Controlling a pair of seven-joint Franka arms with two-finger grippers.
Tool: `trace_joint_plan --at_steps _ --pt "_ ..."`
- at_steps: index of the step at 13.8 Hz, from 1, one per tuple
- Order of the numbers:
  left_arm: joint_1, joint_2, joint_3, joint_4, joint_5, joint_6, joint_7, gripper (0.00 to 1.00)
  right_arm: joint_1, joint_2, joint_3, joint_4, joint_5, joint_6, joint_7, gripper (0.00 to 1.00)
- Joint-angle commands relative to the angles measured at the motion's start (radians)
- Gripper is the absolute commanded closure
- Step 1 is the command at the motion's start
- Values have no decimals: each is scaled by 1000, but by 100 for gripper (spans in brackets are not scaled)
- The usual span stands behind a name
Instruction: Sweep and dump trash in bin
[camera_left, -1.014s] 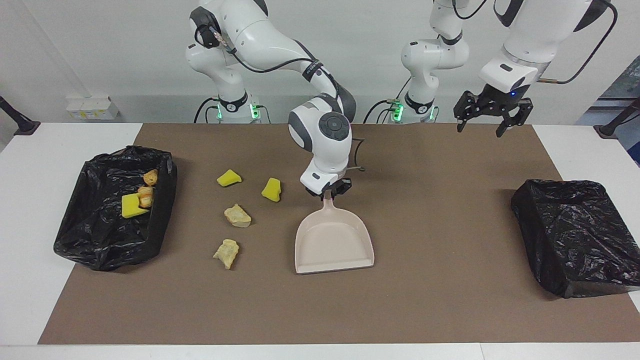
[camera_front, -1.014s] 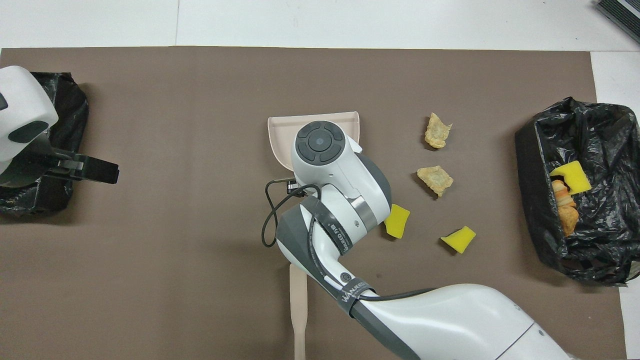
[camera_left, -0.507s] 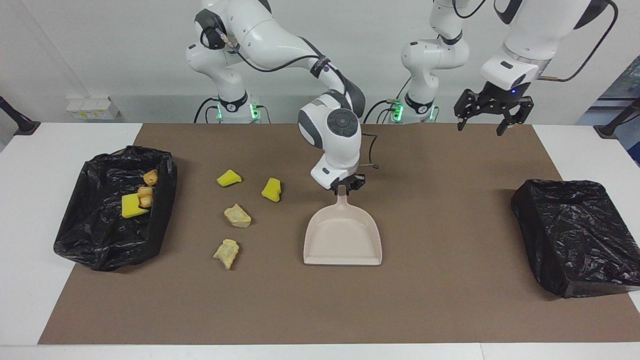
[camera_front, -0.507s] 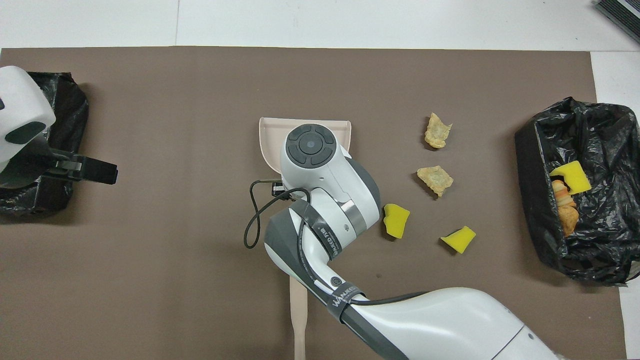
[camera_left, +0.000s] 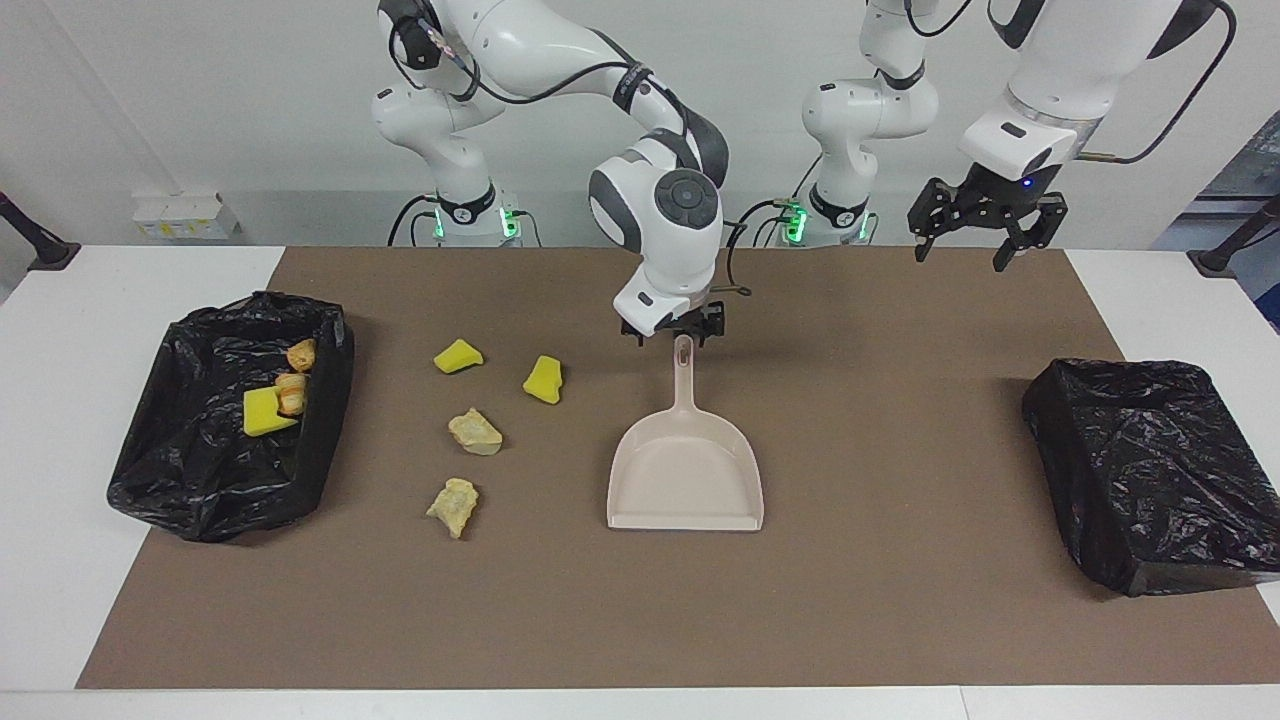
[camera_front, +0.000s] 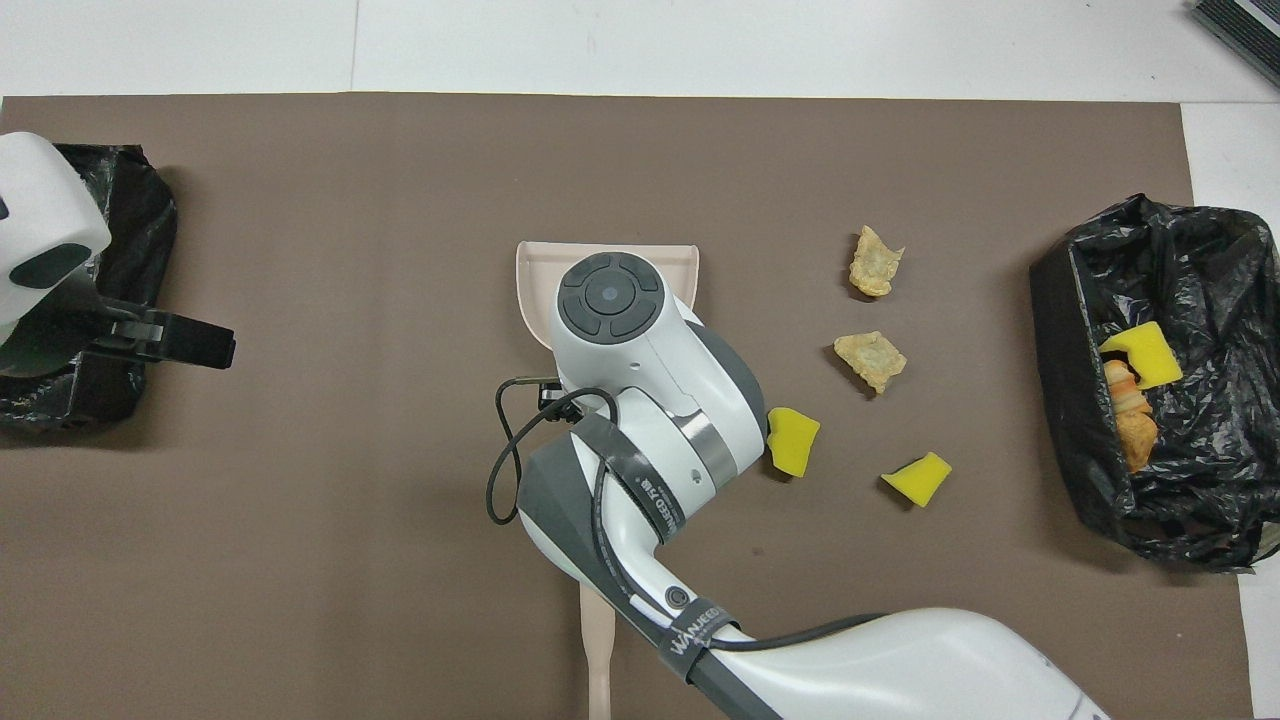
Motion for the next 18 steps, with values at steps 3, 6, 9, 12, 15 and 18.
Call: trace_joint_plan --at_steps 3,6,9,12,15,18 --pt "8 -6 -7 2 13 -1 3 0 59 -241 -3 -318 94 50 37 0" --pt "-5 -3 -7 -21 8 54 3 0 132 -342 -3 -490 109 165 74 0" --pt "-11 8 -14 -32 5 103 2 0 195 -433 -3 -633 195 257 77 4" --pt "-60 49 -19 -46 5 166 -17 0 273 -409 -3 -656 201 272 148 12" --pt "-145 114 -19 -55 5 260 -128 0 306 -371 -3 -668 201 298 165 19" --pt "-237 192 -19 -66 5 312 -179 0 326 -364 -3 -690 203 298 172 28"
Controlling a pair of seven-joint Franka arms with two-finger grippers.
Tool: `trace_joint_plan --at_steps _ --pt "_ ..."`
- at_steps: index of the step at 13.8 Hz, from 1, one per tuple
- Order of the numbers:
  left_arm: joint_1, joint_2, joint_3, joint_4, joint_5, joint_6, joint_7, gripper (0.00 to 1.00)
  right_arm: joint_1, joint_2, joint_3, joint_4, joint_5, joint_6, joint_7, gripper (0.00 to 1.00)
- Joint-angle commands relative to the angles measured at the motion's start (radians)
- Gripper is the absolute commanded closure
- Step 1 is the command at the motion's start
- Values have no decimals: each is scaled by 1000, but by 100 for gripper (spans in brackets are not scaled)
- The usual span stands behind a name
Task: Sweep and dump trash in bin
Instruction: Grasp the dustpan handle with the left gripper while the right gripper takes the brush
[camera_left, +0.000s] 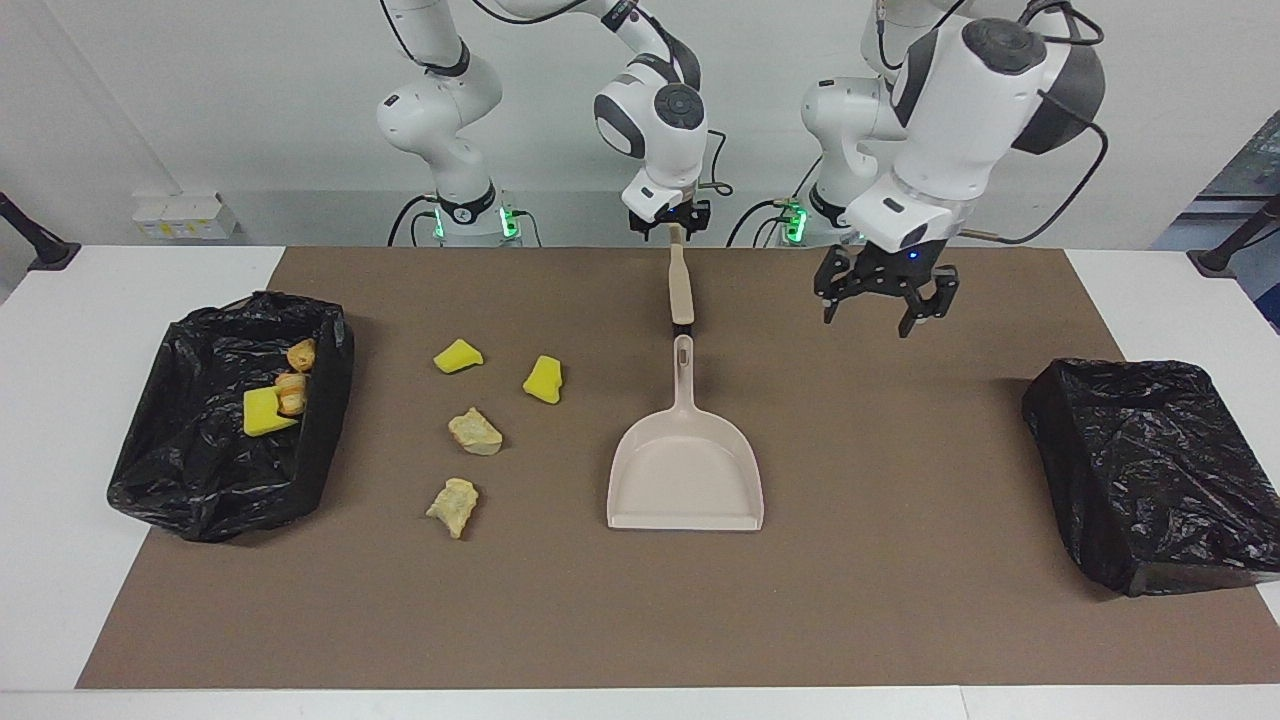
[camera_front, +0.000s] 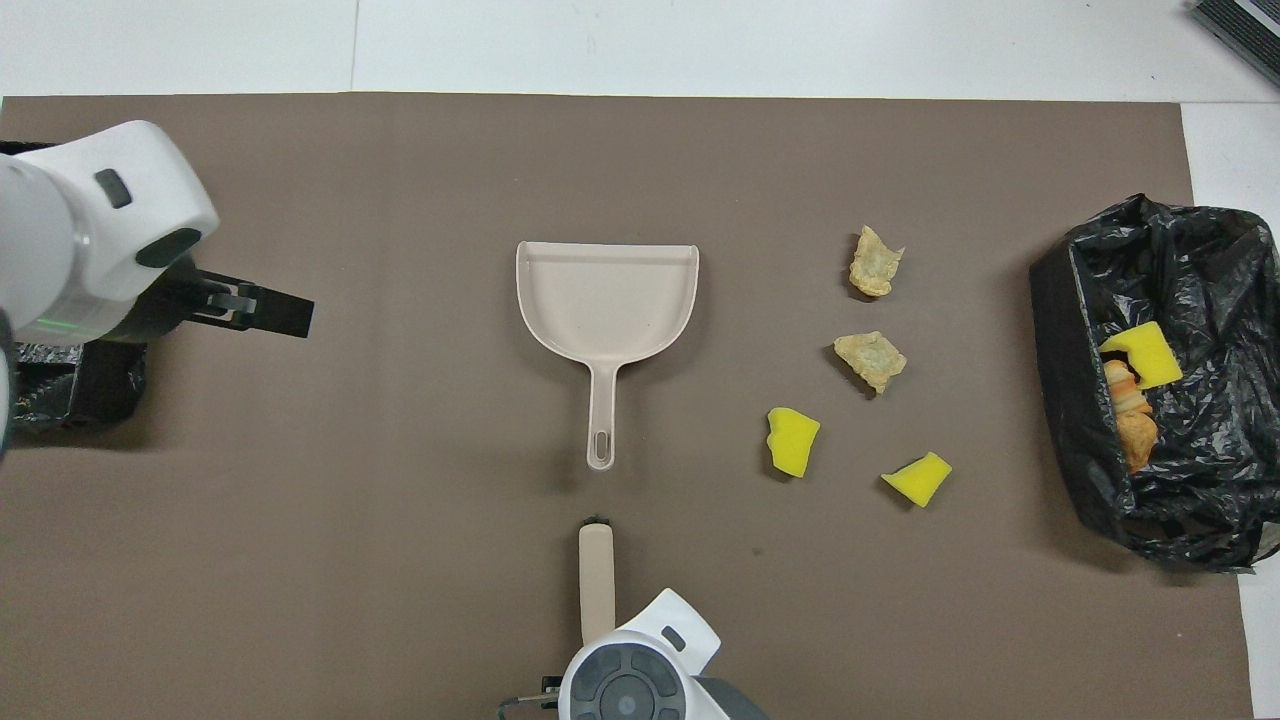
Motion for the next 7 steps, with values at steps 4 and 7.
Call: trace_joint_plan --at_steps 4,7 --pt "-178 138 13 -65 15 178 -198 0 26 0 -4 -28 70 30 21 61" --pt "-245 138 13 -197 15 293 -250 0 24 3 -4 -28 70 48 21 89"
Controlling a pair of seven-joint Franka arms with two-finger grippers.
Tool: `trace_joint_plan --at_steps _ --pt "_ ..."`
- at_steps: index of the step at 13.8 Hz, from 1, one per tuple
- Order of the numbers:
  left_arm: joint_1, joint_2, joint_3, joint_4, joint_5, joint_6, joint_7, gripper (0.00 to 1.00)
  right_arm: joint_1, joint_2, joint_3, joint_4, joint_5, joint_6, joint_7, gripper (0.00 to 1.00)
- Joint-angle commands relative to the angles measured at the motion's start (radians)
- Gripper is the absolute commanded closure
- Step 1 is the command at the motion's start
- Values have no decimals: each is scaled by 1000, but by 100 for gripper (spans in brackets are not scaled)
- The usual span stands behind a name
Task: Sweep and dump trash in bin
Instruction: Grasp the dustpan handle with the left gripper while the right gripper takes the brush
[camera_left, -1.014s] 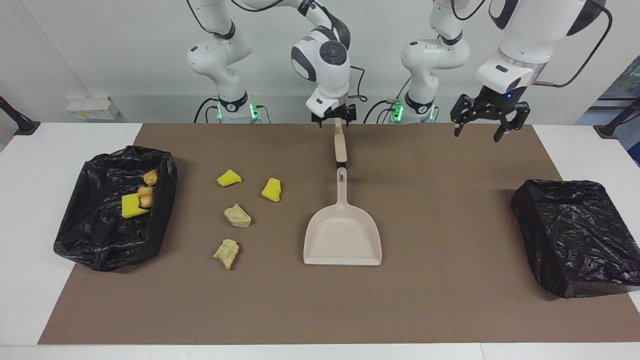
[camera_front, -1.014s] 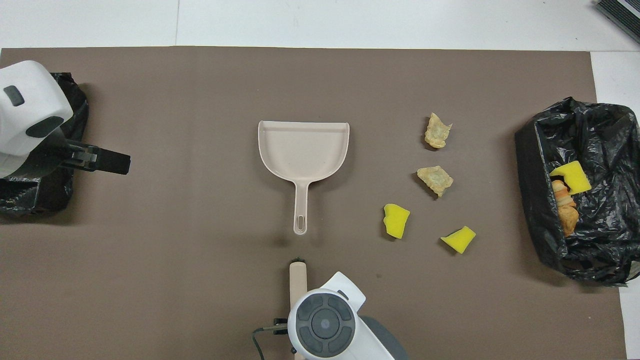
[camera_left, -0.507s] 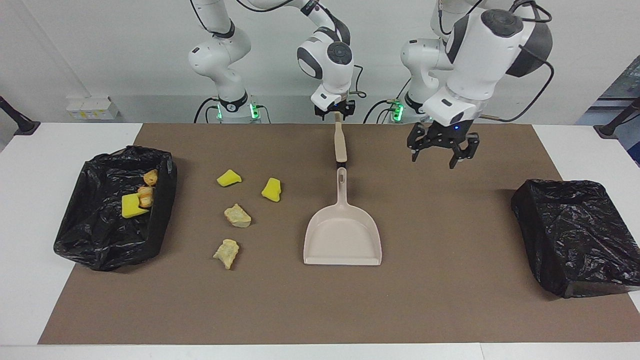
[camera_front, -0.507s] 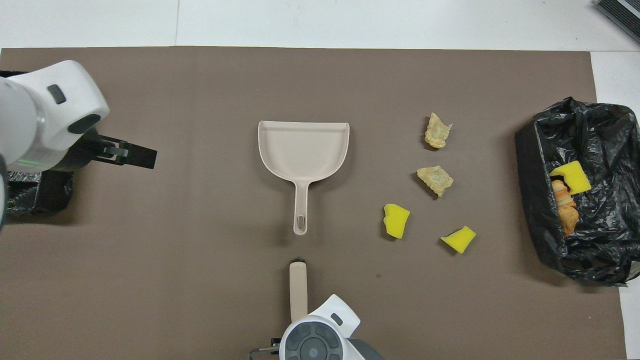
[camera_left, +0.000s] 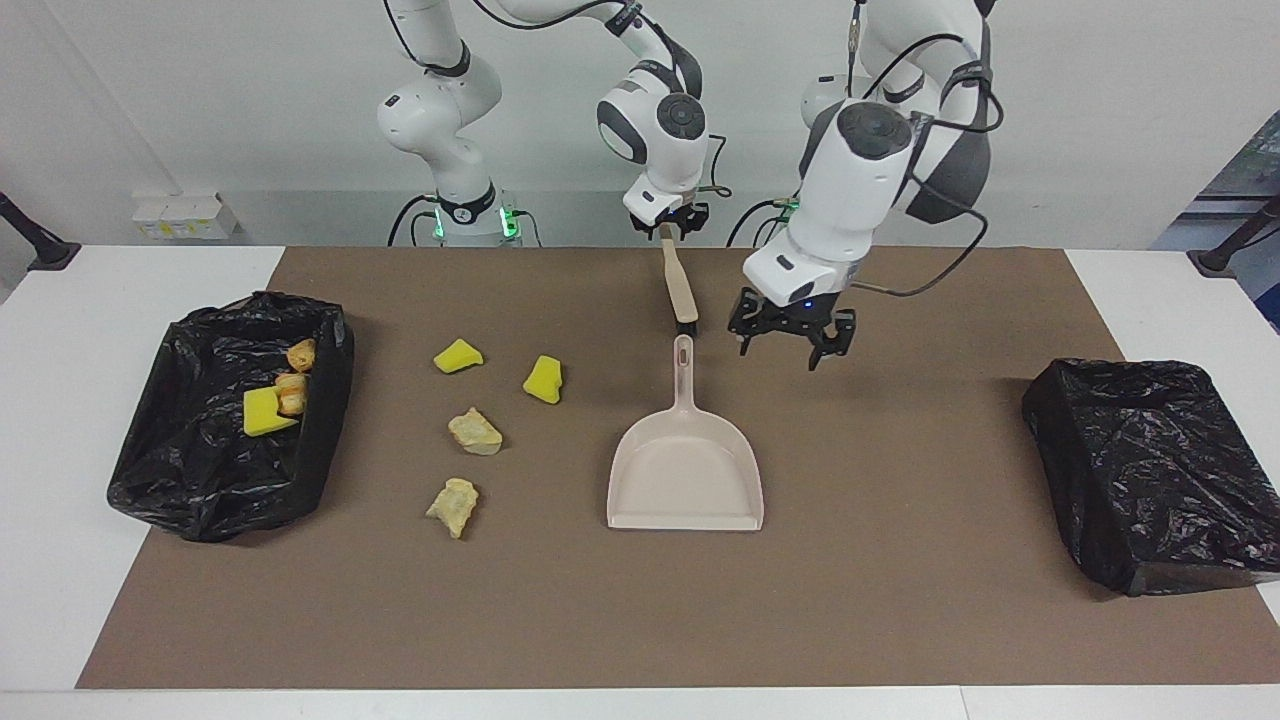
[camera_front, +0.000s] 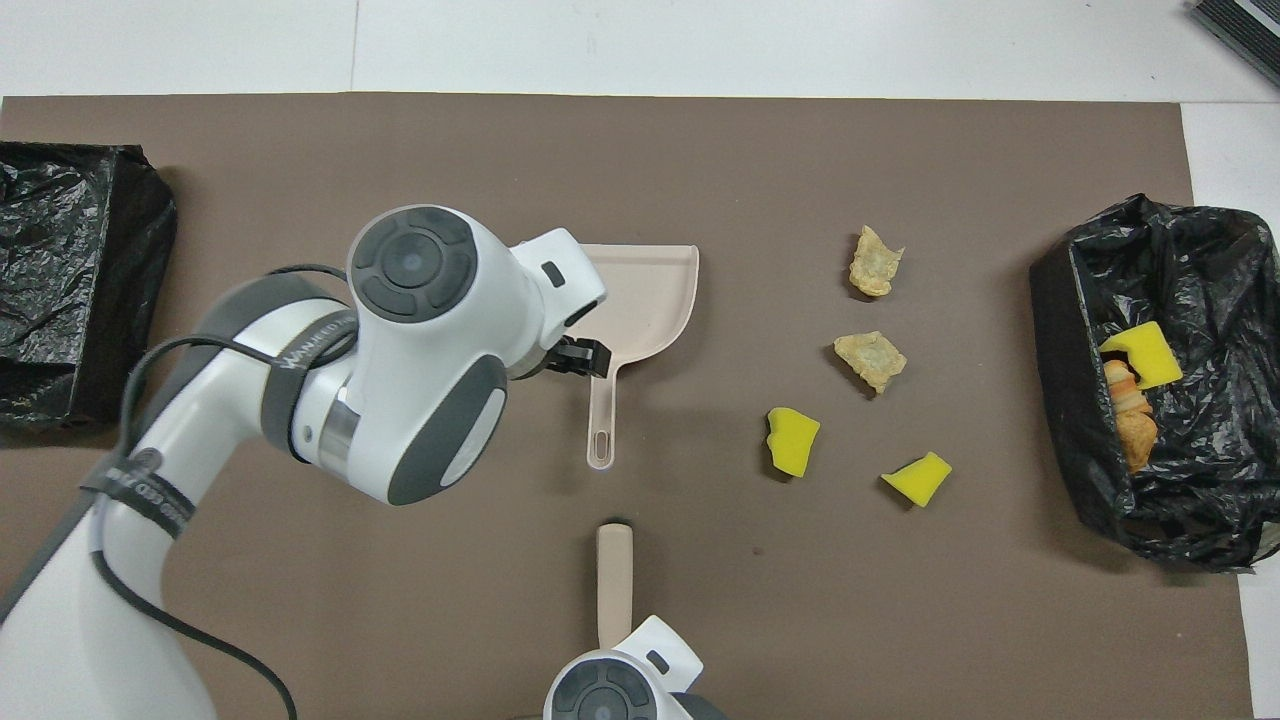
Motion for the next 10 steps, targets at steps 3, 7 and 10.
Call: trace_joint_plan --at_steps 3,7,10 --pt "-62 -17 14 -162 14 189 -74 0 -2 -6 -7 -13 19 17 16 100" --pt "-82 -4 12 -228 13 285 -106 0 -90 -59 -11 -13 -8 -46 -23 100" --pt "-97 -4 14 -237 13 302 -105 0 -203 -133 -13 -12 -59 -223 -137 100"
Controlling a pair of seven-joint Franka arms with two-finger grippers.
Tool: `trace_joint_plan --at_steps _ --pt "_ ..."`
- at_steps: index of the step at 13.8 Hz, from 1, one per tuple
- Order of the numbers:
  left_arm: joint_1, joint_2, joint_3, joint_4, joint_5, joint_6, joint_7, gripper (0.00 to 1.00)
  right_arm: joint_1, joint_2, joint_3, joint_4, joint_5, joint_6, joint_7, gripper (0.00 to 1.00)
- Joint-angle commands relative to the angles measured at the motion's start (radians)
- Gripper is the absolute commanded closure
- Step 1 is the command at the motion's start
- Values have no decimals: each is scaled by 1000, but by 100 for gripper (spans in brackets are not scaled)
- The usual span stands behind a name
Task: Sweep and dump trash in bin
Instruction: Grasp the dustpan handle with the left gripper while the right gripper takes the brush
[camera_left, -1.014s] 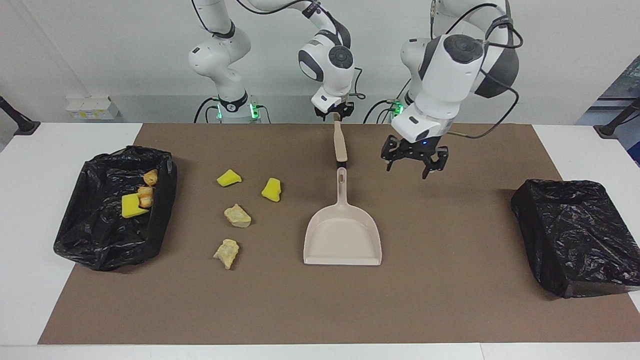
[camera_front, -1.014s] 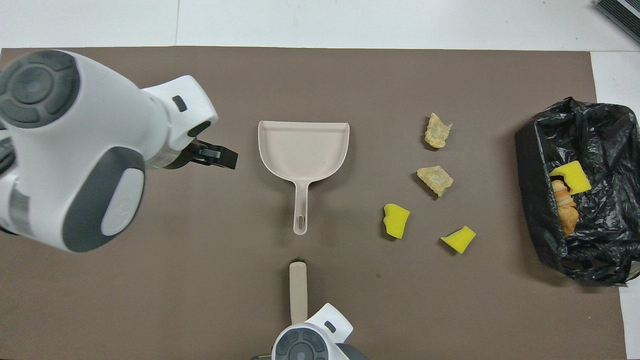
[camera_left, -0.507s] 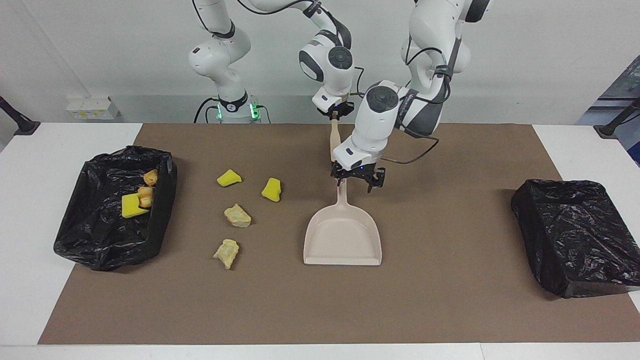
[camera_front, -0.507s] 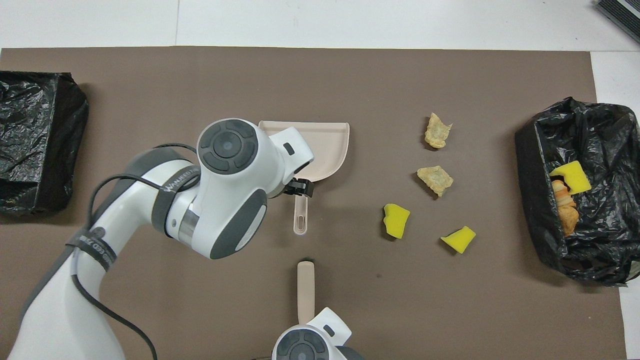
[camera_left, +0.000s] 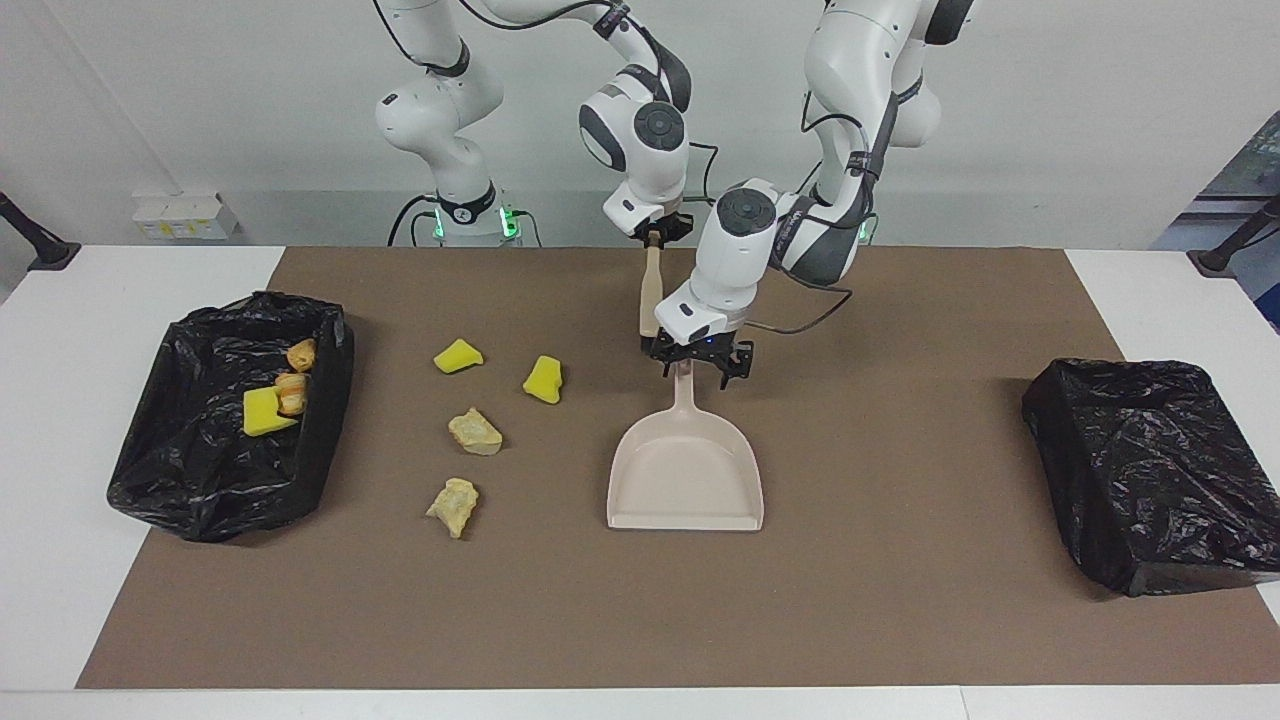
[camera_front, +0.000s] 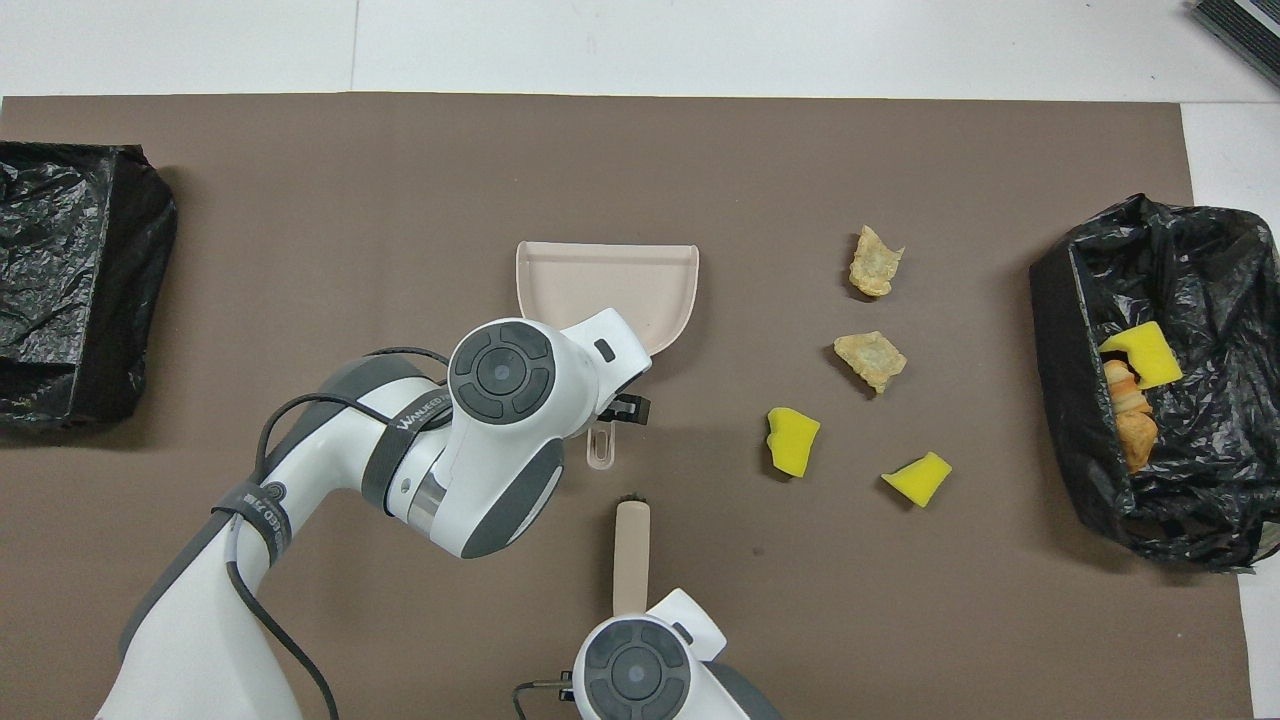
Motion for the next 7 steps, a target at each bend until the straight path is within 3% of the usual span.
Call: trace_joint_plan --at_steps 1,2,3,5,7 --pt "-21 -12 15 -25 13 31 -18 18 -95 -102 0 -15 -58 -145 -84 100" --pt "-21 -12 15 -25 13 30 -14 38 -164 -129 0 -12 -70 -200 -139 100" --pt "-21 -12 15 -25 13 27 -6 66 -233 -154 0 -10 -70 -240 -223 100" --pt "-22 -21 15 -22 13 1 5 98 -340 -182 0 1 -98 -286 -313 100" --pt "4 -47 18 -7 14 -28 70 100 -451 -177 0 33 -142 -310 -414 100"
